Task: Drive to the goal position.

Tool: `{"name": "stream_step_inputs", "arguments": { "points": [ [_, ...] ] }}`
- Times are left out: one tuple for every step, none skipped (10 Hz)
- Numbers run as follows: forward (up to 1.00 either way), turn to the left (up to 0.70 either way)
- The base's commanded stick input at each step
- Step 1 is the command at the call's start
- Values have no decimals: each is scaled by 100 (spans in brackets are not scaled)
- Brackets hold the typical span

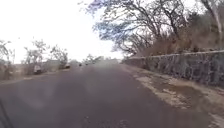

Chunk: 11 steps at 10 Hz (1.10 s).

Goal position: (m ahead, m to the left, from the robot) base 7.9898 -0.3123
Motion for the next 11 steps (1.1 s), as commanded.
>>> {"name": "stream_step_inputs", "arguments": {
  "points": [
    [70, 0],
    [70, 0],
    [70, 0],
    [70, 0],
    [70, 0],
    [70, 0],
    [70, 0],
    [70, 0],
    [70, 0],
    [70, 0],
    [70, 0]
  ]
}}
